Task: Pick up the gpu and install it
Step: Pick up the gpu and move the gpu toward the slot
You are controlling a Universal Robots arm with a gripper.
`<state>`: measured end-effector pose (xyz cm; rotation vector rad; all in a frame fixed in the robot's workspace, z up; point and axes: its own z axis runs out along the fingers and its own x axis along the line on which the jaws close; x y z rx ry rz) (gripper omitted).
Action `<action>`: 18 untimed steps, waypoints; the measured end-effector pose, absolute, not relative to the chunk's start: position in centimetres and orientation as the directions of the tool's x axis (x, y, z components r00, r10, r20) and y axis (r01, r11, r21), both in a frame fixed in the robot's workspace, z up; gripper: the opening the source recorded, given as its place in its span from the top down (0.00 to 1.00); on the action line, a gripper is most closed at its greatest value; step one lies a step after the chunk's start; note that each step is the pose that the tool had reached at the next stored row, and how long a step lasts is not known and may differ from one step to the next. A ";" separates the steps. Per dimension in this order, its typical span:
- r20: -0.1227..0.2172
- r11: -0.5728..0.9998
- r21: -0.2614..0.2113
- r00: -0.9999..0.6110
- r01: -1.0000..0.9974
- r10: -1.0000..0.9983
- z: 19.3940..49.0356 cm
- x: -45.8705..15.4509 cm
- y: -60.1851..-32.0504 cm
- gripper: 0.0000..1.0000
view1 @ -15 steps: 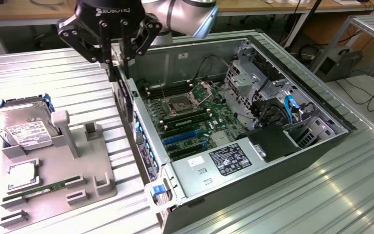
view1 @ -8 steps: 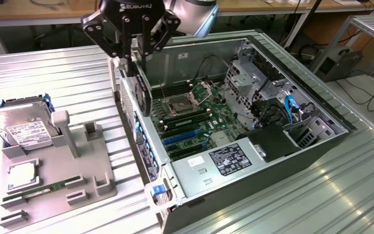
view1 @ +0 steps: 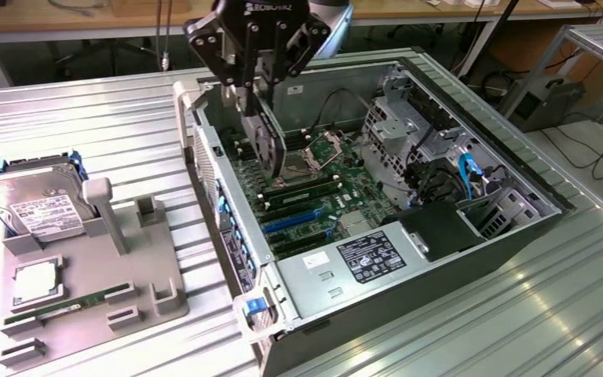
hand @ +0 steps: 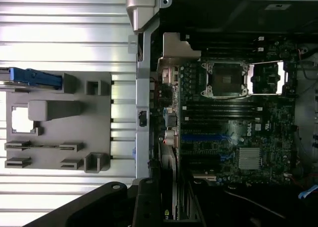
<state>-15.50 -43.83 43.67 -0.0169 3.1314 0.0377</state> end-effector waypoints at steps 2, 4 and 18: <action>-0.010 1.000 0.025 -1.000 -0.011 -0.011 43.7 -14.5 -43.8 0.74; -0.009 1.000 0.025 -1.000 -0.011 -0.011 43.7 -13.6 -43.8 0.74; 0.012 1.000 0.026 -1.000 -0.011 -0.011 41.6 -5.9 -43.8 0.74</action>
